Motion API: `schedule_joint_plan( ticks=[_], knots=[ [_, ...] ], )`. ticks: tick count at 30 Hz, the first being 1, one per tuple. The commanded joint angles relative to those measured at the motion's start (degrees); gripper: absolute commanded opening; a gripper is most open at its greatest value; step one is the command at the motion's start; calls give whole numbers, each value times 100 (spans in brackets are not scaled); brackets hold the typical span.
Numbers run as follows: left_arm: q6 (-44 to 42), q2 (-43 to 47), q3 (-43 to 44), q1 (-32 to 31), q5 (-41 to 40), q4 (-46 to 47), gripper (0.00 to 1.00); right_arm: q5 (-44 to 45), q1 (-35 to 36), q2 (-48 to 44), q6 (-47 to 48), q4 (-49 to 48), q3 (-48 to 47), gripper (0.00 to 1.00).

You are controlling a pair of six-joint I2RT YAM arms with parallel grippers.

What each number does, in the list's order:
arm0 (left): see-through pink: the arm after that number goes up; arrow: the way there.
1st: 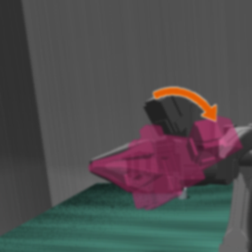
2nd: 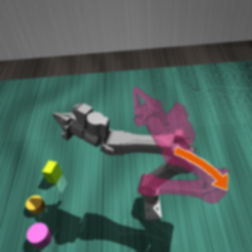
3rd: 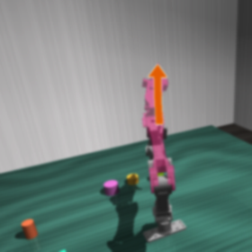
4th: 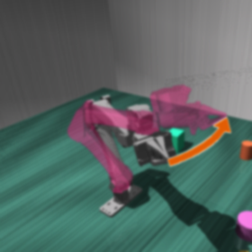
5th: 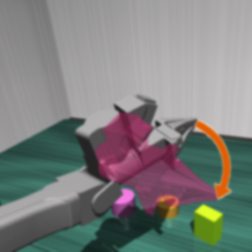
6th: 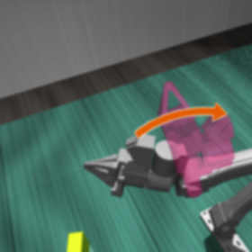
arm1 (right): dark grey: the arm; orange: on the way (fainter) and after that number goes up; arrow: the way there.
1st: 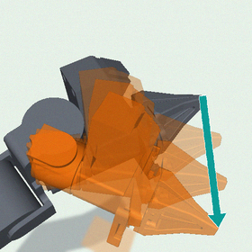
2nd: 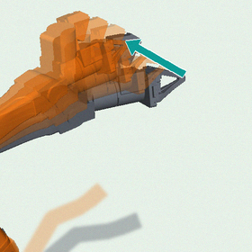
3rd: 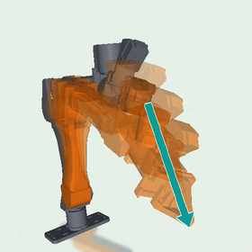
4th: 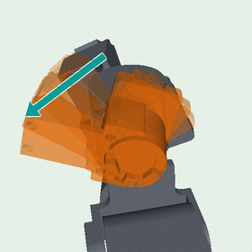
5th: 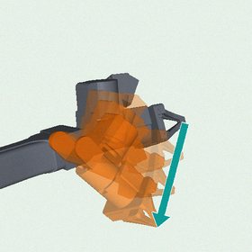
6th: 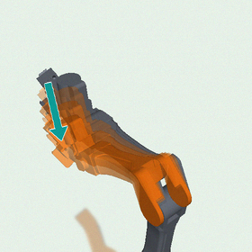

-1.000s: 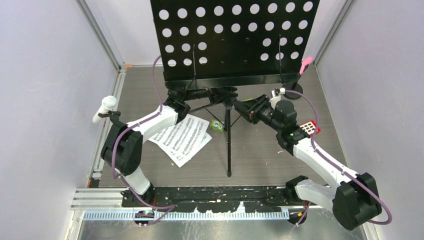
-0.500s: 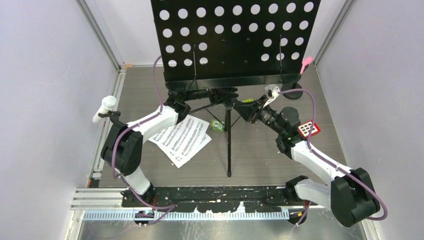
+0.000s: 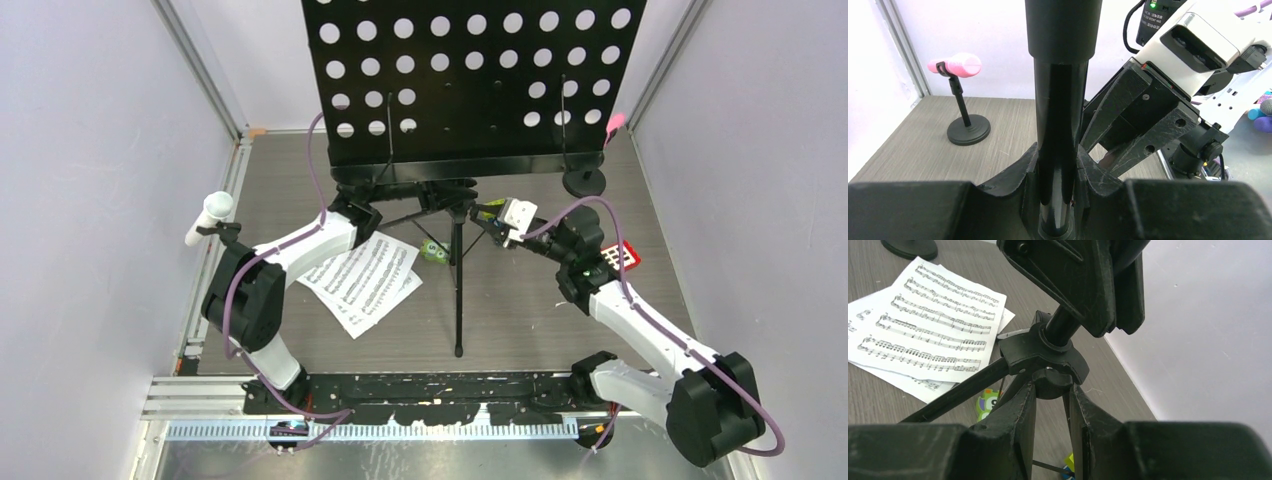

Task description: Pack up the instrument practice props

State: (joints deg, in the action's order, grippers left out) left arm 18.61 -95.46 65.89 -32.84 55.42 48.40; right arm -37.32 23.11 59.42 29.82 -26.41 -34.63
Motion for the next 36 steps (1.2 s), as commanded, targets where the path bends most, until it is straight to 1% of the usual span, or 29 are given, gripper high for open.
schedule_joint_plan(
  ticks=[1, 2, 3, 5, 7, 8, 9, 12, 14, 16, 18, 20, 21, 22, 23, 25, 27, 30, 34, 36],
  knots=[
    [213, -9, -102, -195, 422, -586, 0, -420, 179, -361, 145, -338, -44, 22],
    [213, -10, -101, -191, 418, -584, 0, -407, 184, -482, -87, -472, 56, 26],
    [202, -10, -108, -196, 422, -586, 0, -347, 185, -536, -395, -681, 173, 33],
    [209, -23, -111, -187, 425, -586, 0, -168, 185, -764, -1043, -1229, 462, 52],
    [208, -32, -100, -194, 418, -586, 0, 23, 185, -963, -1584, -1617, 704, 67],
    [213, -34, -98, -190, 417, -585, 0, 119, 185, -1080, -1819, -1730, 809, 73],
    [210, -41, -102, -188, 418, -586, 0, 234, 185, -1183, -2141, -1860, 908, 76],
    [213, -43, -102, -189, 420, -586, 0, 857, 183, -1486, -3190, -2312, 1248, 77],
    [212, -34, -109, -191, 418, -582, 0, 1570, 182, -1643, -4147, -2560, 1486, 77],
    [213, -44, -103, -193, 409, -586, 0, 2400, 185, -1826, -5175, -2457, 1643, 75],
    [211, -57, -102, -184, 409, -586, 0, 3301, 184, -2024, -6349, -1736, 1621, 74],
    [212, -59, -102, -195, 416, -584, 0, 4316, 185, -2251, -7601, -222, 1286, 72],
    [209, -53, -98, -195, 417, -586, 0, 4518, 180, -2250, -8123, 455, 1054, 70],
    [205, -48, -101, -191, 417, -594, 0, 4570, 183, -2192, -8455, 1057, 821, 69],
    [192, -45, -102, -190, 417, -603, 0, 4541, 185, -2086, -8652, 1447, 601, 70],
    [179, -35, -102, -191, 419, -621, 0, 4253, 185, -1837, -8909, 1849, 252, 71],
    [177, -34, -102, -191, 419, -616, 0, 3976, 184, -1600, -9221, 1944, 36, 71],
    [154, -26, -102, -195, 426, -642, 0, 3654, 184, -1258, -9945, 1986, -126, 69],
    [89, -7, -96, -184, 418, -717, 0, 3331, 185, -874, -10629, 2186, -266, 62],
    [90, 1, -89, -185, 417, -723, 0, 3116, 185, -684, -10872, 2097, -285, 60]
  ],
)
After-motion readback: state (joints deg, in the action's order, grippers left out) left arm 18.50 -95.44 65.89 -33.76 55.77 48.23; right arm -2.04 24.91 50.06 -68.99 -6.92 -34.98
